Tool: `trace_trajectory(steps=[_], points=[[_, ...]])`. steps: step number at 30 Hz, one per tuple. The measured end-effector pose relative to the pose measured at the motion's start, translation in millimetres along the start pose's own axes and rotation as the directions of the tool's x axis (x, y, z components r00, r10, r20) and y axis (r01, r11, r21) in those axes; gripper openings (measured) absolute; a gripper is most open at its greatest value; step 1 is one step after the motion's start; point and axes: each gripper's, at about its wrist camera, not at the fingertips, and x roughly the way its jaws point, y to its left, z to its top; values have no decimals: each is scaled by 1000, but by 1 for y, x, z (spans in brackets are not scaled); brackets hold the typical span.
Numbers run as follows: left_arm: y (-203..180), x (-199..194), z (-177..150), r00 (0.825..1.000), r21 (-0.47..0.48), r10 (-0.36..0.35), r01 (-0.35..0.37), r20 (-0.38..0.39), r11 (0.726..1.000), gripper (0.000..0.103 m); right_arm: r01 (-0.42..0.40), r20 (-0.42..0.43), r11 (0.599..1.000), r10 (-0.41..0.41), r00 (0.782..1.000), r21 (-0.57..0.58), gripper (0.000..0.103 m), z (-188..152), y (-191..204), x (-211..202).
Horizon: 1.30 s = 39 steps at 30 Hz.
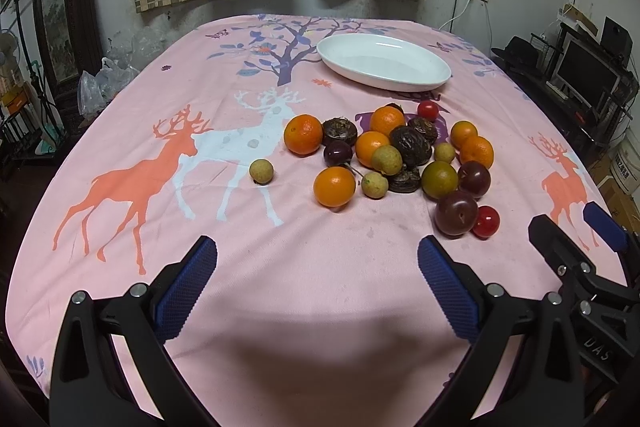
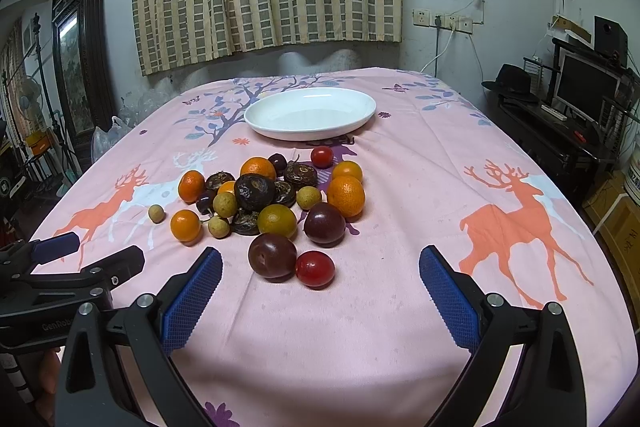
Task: Organize fruits
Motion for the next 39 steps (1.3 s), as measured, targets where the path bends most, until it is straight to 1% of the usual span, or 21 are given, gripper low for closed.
trace_trajectory(steps=[11, 32, 37, 39], points=[[1, -1, 0, 1000, -2, -1, 1, 1, 1000, 99, -1, 1, 1000, 1, 1000, -5, 99, -1, -2, -6], [2, -3, -1, 1000, -2, -4, 4, 1, 1000, 99, 1, -4, 1000, -1, 1000, -6, 99, -3, -1, -4], [4, -4, -3, 1000, 5, 2, -2, 4, 1000, 99, 10, -22, 999, -11, 1000, -31, 99, -7, 2, -3], [12, -2, -11, 1000, 8, 8, -8, 4, 1000, 99, 6, -55, 998, -9, 998, -60, 99, -8, 5, 3]])
